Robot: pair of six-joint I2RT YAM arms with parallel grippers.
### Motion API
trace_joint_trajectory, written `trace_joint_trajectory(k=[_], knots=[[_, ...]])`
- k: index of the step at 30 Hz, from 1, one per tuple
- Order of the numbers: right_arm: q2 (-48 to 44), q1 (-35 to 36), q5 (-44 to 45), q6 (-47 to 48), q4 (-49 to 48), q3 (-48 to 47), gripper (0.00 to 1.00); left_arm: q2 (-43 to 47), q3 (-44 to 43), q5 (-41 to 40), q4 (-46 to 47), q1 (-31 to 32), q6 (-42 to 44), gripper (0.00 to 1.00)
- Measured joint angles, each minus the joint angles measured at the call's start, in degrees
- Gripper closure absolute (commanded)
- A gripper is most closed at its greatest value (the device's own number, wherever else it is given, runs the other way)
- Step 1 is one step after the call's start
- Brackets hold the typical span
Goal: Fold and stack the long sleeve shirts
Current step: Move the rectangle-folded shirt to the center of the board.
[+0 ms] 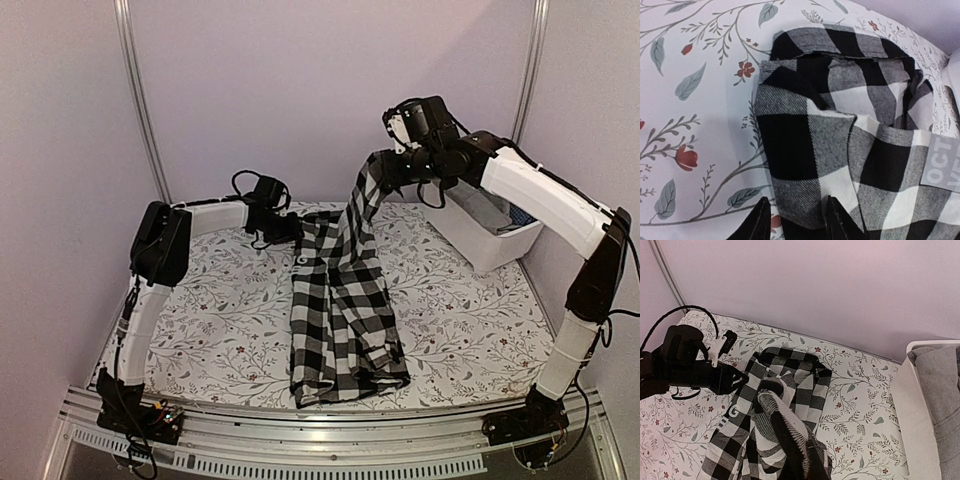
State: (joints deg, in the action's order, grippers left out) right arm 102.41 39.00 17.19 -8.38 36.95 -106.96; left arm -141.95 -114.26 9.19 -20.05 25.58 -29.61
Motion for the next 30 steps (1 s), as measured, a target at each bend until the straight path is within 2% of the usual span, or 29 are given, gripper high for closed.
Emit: trace_joint_trajectory(k=[4,7,12,24,28,30], knots=[[0.0,0.3,0.0,-0.2,0.4,-0.6,1.00,-3.5,-4.3,-2.0,-1.9,-0.2,0.7,0.60],[0.0,0.6,0.0,-0.3,1.1,-1.3,1.00,-6.4,-8.9,-2.7,-3.3,-0.4,0.9,0.65],[0.1,1.1,0.0,-0.4,1.9,-2.2,1.00,-9.3,-13.6,-2.2,-3.8,-1.0,1.2,1.00],[1.5,1.2,3.1,2.0,2.7,-3.5,1.00,-10.6,-15.3,0.8,-2.2,-4.3,-0.9,1.00],[2.6,1.5,3.3,2.3,2.9,-3.4,1.00,-12.2,-19.3,2.9,-1.6,-6.4,-0.8,1.00],[3.5,1.7,3.3,2.2,2.9,-3.0,1.00,-13.1,-21.0,4.0,-1.1,-7.0,-0.8,0.96]])
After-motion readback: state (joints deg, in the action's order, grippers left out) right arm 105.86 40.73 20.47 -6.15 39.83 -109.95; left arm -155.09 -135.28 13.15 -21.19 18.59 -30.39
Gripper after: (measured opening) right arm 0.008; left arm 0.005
